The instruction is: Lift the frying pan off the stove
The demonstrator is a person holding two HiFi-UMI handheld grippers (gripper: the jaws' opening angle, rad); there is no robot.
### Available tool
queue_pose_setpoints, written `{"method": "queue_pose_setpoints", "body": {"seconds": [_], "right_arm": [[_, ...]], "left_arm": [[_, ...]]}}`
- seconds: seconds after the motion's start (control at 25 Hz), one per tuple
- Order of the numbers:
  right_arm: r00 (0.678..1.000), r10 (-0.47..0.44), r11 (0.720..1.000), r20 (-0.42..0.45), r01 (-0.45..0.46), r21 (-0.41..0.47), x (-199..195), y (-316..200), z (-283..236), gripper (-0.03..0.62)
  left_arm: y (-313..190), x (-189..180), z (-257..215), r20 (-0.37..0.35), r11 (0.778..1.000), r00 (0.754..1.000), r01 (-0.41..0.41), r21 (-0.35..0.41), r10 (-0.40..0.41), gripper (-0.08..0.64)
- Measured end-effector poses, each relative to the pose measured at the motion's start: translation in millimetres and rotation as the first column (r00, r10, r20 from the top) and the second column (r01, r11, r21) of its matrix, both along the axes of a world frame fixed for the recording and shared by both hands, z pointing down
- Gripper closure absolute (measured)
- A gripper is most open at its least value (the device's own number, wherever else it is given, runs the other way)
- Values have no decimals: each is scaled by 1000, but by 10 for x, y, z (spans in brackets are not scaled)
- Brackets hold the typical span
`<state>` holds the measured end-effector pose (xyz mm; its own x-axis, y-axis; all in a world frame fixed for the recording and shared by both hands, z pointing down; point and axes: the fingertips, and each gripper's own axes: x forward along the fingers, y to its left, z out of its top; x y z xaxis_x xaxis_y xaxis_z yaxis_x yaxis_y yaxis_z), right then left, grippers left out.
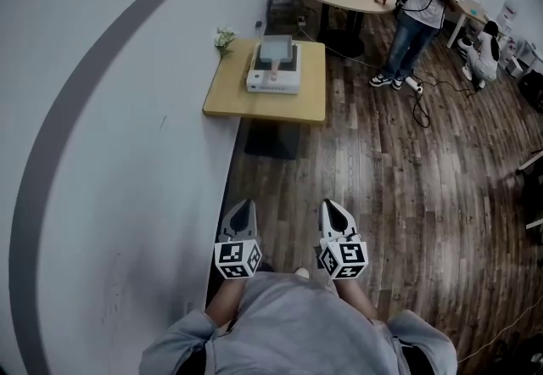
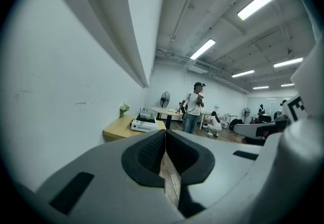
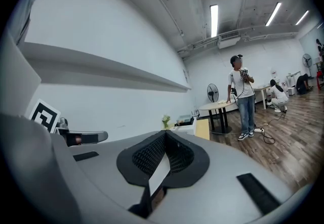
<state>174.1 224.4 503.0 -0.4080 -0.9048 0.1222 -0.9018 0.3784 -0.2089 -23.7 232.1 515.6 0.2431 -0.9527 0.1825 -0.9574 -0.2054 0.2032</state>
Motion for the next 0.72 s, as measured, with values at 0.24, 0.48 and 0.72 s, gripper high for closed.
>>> {"method": "queue_pose_setpoints", "body": {"seconds": [0.24, 0.48, 0.72], "right_arm": [[1000, 0, 1000, 12, 0, -29, 173, -44, 109, 594], [1000, -11, 999, 14, 12, -50, 181, -142, 168, 594], [1000, 8, 998, -4, -8, -62, 248, -397, 219, 594]], "left_arm": [[12, 134, 119, 6, 999, 1000, 7, -36, -7, 557], [-137, 178, 127, 1, 999, 1000, 13, -44, -13, 557], [-486, 284, 206, -22, 999, 1000, -17, -51, 16, 557]]}}
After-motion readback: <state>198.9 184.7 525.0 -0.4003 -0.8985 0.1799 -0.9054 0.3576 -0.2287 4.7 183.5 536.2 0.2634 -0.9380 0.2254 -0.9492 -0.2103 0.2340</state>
